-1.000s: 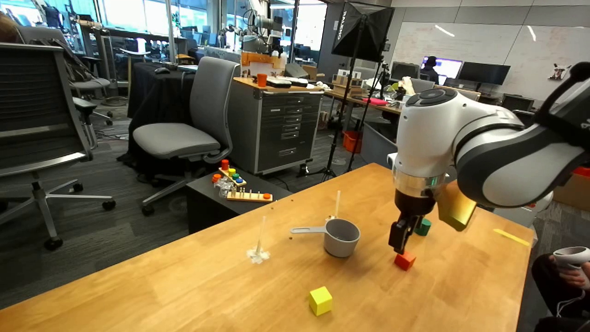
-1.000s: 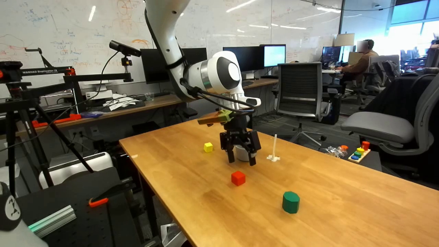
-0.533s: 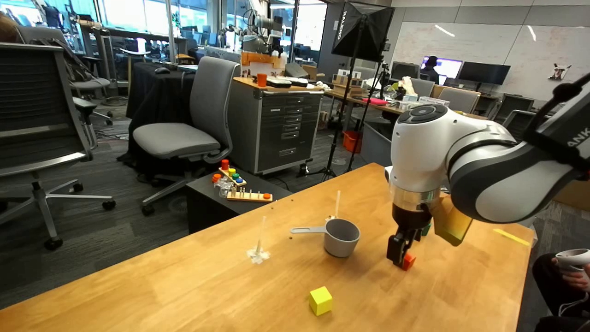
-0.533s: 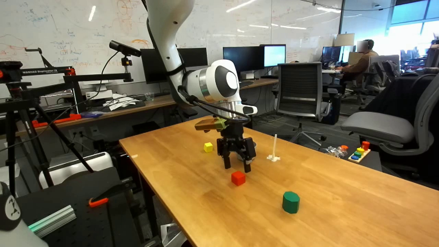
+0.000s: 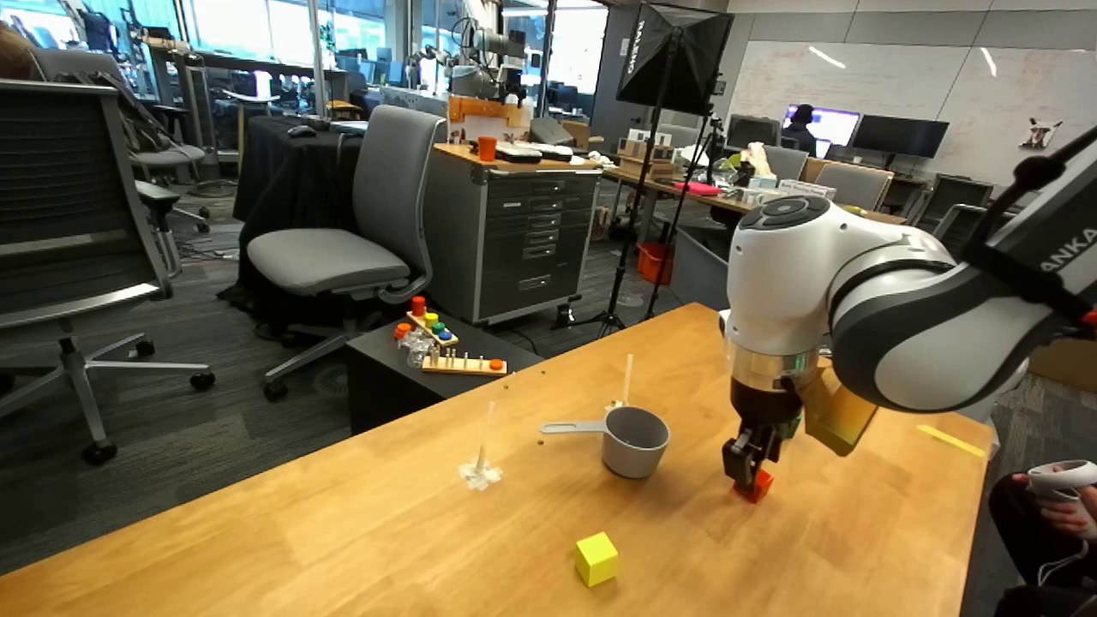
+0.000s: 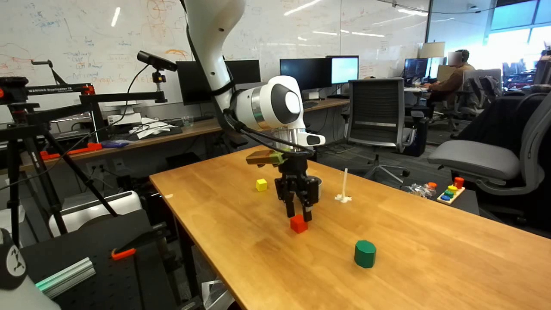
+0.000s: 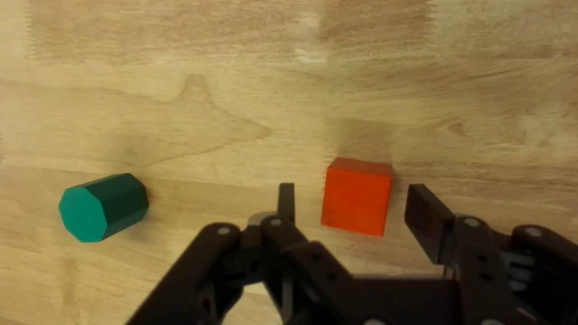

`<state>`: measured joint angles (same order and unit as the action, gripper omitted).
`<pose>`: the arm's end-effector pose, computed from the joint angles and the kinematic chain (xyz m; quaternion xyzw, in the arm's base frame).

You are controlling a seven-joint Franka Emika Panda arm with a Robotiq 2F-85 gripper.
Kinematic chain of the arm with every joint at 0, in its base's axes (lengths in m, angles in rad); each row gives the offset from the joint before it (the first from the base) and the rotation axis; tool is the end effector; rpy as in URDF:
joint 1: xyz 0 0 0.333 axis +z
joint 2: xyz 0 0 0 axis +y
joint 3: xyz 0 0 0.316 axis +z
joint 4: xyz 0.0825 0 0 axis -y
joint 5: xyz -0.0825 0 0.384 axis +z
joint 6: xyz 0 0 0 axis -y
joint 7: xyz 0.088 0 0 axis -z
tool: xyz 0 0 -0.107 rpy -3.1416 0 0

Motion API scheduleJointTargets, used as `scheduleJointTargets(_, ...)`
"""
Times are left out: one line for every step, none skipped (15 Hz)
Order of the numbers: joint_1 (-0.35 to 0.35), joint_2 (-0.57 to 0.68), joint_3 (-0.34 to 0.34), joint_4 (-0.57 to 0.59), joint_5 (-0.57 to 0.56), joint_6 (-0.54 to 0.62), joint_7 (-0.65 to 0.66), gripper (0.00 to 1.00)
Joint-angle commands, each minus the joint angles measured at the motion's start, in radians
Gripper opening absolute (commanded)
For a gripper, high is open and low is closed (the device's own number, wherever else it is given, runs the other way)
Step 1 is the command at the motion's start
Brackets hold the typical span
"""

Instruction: Put the cubes in the measuring cups

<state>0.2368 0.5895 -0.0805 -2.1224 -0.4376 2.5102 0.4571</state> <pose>0.5369 0.0855 0.1132 0.9851 0.0444 -0.0562 0.1566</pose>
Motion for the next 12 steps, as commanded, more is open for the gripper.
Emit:
scheduleJointTargets(0.027, 0.013, -0.021, 0.028, 0.033, -0.017, 0.011, 0.87)
scheduleJointTargets(0.028, 0.014, -0.021, 0.029, 0.039, -0.019, 0.01, 0.88)
scheduleJointTargets(0.026, 0.016, -0.019, 0.029, 0.043, -0.016, 0.005, 0.92)
scheduleJointTargets(0.027, 0.018, -0.02, 0.031, 0.047, -0.017, 0.006, 0.99)
scheduleJointTargets(0.03, 0.023, -0.023, 0.033, 0.045, -0.015, 0.009, 1.0)
scheduleJointTargets(0.029, 0.03, -0.021, 0.038, 0.048, -0.016, 0.005, 1.0)
scheduleJointTargets(0.03, 0.041, -0.023, 0.048, 0.047, -0.018, 0.005, 1.0)
scheduleJointTargets(0.027, 0.054, -0.02, 0.061, 0.054, -0.028, -0.001, 1.0)
scheduleJointTargets(0.027, 0.066, -0.023, 0.073, 0.056, -0.031, 0.0, 1.0)
scheduleJointTargets(0.025, 0.079, -0.022, 0.087, 0.063, -0.037, -0.001, 1.0)
scheduleJointTargets(0.027, 0.089, -0.026, 0.098, 0.065, -0.039, 0.002, 1.0)
scheduleJointTargets(0.028, 0.097, -0.029, 0.106, 0.064, -0.03, 0.002, 0.99)
